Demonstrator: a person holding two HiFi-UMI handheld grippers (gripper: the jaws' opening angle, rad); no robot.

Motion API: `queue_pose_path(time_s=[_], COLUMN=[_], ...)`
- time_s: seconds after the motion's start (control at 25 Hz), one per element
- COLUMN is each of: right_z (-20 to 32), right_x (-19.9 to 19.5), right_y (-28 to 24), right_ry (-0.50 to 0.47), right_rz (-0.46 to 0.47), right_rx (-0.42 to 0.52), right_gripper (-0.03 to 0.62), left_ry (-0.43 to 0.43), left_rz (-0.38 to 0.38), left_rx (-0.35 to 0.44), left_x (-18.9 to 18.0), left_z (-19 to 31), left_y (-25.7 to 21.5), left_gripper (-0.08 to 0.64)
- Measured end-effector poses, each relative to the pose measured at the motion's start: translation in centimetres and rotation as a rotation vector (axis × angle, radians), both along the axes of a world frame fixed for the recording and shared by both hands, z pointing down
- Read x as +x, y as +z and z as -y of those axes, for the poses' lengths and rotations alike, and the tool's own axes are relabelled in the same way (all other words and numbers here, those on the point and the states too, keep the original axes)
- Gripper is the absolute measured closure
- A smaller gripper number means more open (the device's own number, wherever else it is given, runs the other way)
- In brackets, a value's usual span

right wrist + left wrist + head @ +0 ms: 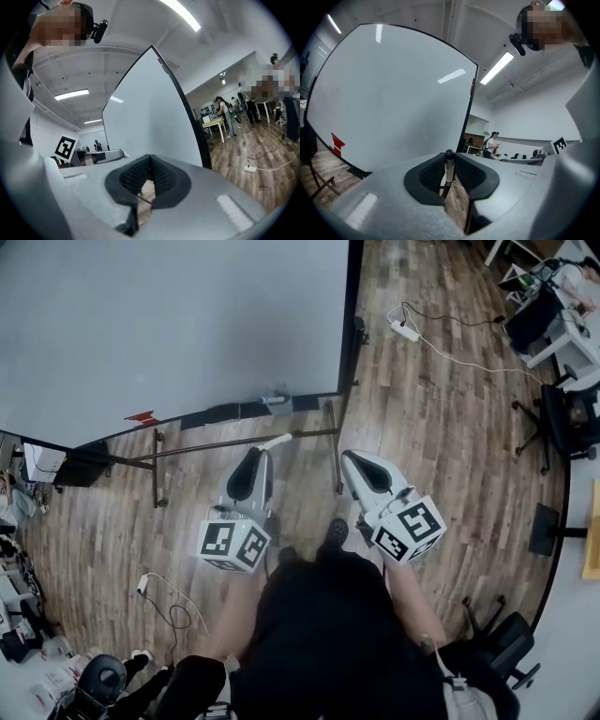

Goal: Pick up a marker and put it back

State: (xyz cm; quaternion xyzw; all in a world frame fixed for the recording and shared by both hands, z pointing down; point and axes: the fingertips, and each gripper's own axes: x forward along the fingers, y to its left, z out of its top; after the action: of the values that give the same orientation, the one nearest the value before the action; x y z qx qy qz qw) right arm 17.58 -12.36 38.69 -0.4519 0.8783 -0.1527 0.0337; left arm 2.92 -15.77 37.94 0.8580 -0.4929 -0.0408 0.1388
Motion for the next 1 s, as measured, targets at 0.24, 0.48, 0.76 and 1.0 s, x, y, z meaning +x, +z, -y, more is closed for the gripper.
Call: queue_pose_path(time_s=[0.24,0.48,0.76,1.0], right_z=[1.2,2.5,4.5,6.3], right_x=[1.5,0.7,0.4,-0.3], right_y=[1.5,2.2,2.0,0.2], right_ry=[-0.057,-0.073,-0.003,0.07], right_rz=[0.022,0.036,0.025,-0.014], right_rx=[-0.036,-0.052,-0.047,-0.023], right_gripper=[0.589,0.589,0.589,0.589], left_ry=[-0.069,-0.092,-0.034,0.009], left_rz=[0.044,0.066,0.041,0.033], left_rx=[0.006,-0.008,-0.009,0.009], left_x=[1.0,0.1,-0.6,-1.8], left_z=[0.5,2.1,5.5,9.4], left_y=[0.3,0.8,1.2,0.8], left_gripper=[0.489,0.489,0.488,0.488])
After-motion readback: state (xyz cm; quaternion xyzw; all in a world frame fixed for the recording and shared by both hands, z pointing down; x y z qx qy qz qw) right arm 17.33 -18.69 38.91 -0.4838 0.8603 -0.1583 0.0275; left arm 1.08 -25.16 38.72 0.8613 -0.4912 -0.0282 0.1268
